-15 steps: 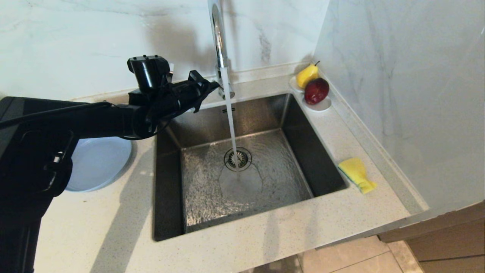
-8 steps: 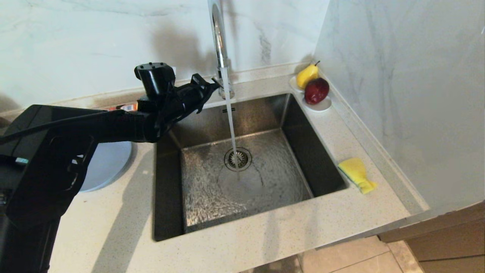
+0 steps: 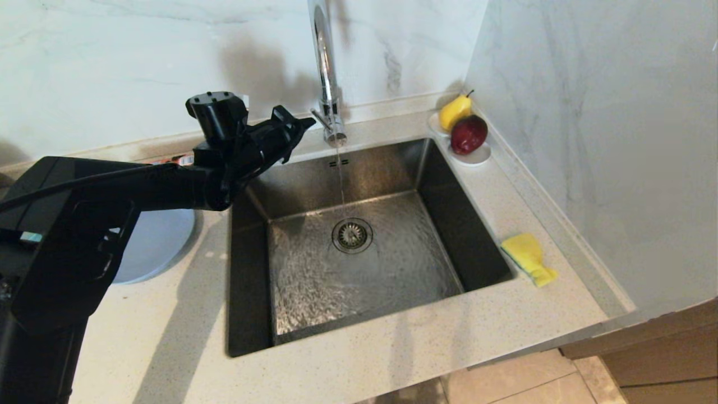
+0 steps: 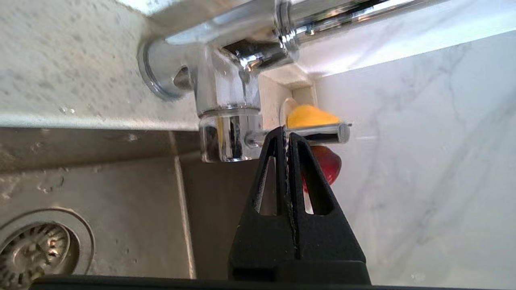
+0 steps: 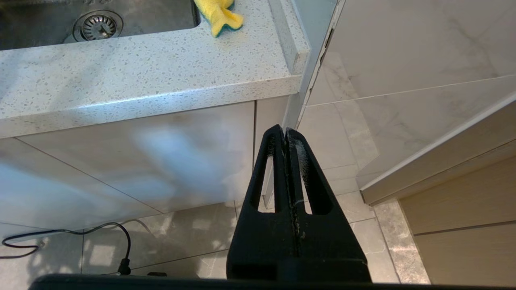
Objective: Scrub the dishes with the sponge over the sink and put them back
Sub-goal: Turn off the faucet, then place the bowl on the plate
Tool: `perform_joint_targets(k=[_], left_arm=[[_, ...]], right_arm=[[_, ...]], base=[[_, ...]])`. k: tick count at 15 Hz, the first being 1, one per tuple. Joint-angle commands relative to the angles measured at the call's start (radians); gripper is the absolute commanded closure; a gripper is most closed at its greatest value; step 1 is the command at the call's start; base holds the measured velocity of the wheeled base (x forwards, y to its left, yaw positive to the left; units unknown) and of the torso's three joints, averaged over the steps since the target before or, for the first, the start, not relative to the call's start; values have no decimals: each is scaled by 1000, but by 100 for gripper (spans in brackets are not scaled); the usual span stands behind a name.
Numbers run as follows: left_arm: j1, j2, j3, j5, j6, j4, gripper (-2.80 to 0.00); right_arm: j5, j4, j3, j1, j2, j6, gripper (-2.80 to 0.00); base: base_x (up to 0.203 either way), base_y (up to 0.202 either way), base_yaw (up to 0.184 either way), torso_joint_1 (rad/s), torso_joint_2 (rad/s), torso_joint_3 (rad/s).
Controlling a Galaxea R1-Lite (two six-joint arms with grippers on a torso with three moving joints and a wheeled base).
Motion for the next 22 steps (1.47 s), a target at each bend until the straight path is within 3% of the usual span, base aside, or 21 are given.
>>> perform_joint_targets(k=[1,7,10,12,15,19,22], left_arm=[[6,2,0,-3,-6,-16,0],[7,-31,18,7,-5,-10,0],[8,-139,163,28,9,-12,0],[9,-267,282,34,59,-11,0],[16,-495,502,72,245,18,0],[19,-849,838,301,602,61,0],[19,-1169,1104,401,746,73,0]], right_arm=[[0,0,0,0,2,0,0],[0,0,0,0,2,-1,0],[0,0,0,0,2,0,0],[0,0,0,0,2,-1,0],[0,0,0,0,2,0,0],[0,0,0,0,2,0,0],[0,0,0,0,2,0,0]], base=[[0,0,0,0,0,0],[0,0,0,0,0,0],[0,0,0,0,0,0],[0,0,0,0,0,0],[0,0,0,0,0,0],[0,0,0,0,0,0],[0,0,0,0,0,0]])
